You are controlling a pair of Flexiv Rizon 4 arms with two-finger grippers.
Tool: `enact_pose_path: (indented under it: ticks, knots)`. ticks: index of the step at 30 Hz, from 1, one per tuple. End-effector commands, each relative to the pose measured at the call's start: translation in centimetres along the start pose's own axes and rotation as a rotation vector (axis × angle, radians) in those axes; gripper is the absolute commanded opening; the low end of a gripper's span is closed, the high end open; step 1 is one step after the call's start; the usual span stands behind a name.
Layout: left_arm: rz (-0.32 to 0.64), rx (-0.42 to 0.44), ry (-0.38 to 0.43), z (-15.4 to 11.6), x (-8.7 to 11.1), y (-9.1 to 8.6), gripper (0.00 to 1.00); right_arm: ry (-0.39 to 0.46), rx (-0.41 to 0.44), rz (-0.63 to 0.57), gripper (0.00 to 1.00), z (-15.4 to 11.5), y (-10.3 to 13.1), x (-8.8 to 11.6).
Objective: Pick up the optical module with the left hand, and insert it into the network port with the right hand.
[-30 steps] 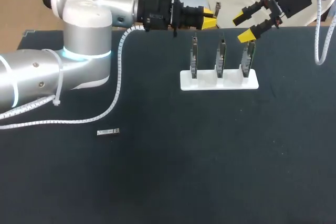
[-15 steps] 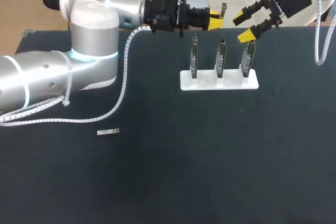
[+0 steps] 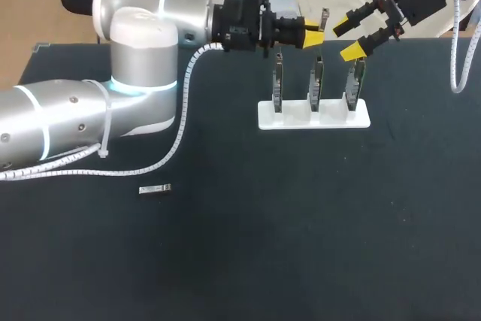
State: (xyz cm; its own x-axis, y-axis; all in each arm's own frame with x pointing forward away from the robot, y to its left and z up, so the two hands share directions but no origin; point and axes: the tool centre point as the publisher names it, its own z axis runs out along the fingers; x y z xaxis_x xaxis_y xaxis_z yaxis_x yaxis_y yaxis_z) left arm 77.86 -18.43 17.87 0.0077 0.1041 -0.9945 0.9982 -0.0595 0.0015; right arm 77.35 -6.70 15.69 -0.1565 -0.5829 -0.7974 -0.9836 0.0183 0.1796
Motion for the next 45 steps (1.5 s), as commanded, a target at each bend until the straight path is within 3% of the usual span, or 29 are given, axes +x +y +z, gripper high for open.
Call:
enact_pose_path:
  ticks: [1, 29, 45]
  knots:
    - [-0.013, -0.008, -0.014, 0.3, 0.1, -0.4, 0.0, 0.001, 0.004, 0.0, 1.0, 0.0, 0.1, 0.0]
    - [-0.046, 0.0, 0.02, 0.5, 1.0, -0.8, 0.0, 0.001, 0.004, 0.0, 1.0, 0.0, 0.1, 0.0]
    - [-0.068, -0.048, 0.09, 0.0, 1.5, -0.7, 0.0, 0.001, 0.004, 0.0, 1.0, 0.0, 0.1, 0.0]
